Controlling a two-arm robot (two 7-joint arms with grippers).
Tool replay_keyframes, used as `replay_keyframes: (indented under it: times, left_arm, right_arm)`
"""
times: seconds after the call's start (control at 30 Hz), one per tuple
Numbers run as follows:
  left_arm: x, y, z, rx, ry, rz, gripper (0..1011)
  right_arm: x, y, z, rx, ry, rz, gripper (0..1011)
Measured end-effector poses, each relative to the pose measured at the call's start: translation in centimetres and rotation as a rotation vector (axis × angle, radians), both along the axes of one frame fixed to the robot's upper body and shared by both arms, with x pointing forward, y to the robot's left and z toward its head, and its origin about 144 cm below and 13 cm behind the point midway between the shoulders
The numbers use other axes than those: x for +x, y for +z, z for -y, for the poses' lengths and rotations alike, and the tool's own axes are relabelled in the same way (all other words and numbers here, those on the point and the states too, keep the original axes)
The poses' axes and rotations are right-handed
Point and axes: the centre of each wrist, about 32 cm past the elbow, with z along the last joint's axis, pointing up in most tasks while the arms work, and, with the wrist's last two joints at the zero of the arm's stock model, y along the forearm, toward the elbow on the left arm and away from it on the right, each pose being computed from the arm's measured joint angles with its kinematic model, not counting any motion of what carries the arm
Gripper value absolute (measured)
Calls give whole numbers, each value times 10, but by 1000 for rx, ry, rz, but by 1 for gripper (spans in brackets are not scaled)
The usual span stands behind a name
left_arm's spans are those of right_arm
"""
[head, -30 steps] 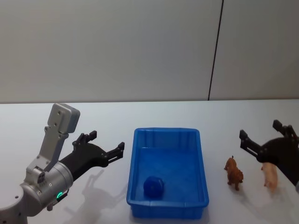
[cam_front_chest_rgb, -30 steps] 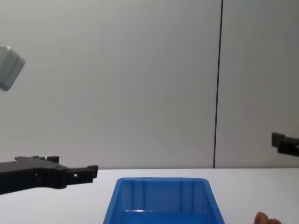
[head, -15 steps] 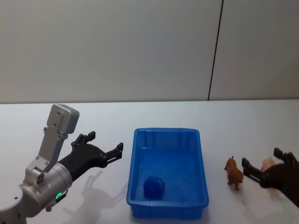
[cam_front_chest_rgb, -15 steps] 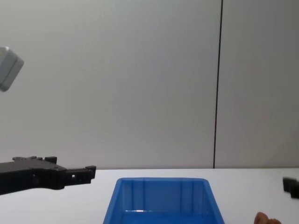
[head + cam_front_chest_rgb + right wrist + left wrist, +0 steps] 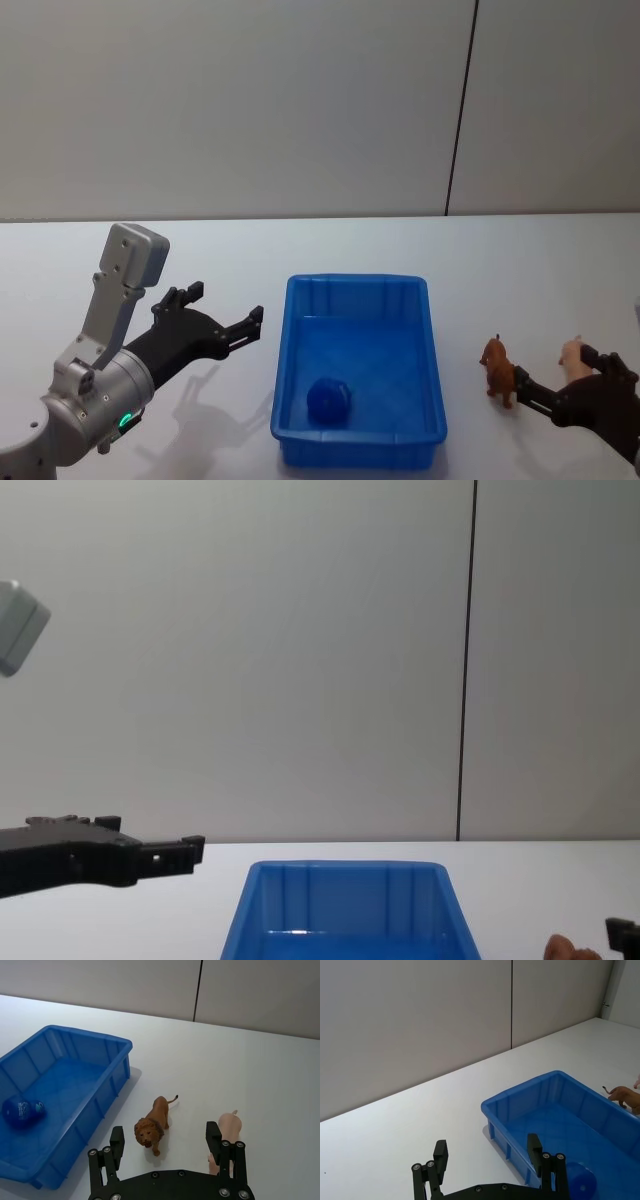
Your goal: Pick up the two dolls from the table and place them into the box.
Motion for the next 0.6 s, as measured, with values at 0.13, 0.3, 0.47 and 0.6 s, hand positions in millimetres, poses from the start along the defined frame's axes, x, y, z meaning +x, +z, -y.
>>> replay_keyframes:
  times: [0.13, 0.3, 0.47, 0.6]
  left_arm:
    - [0, 0, 0, 0, 0, 0, 1001]
    - [0, 0, 0, 0, 1, 0, 1001]
    - [0, 0, 0, 0, 1, 0, 1001]
    - [0, 0, 0, 1, 1, 0, 1001]
  right_arm:
    - [4, -2, -2, -5, 4, -5, 1001]
    - [11, -5, -5, -9, 7, -6, 1001]
    - [20, -8, -10, -9, 5, -10, 1001]
    - [23, -9, -12, -7, 2, -15, 1001]
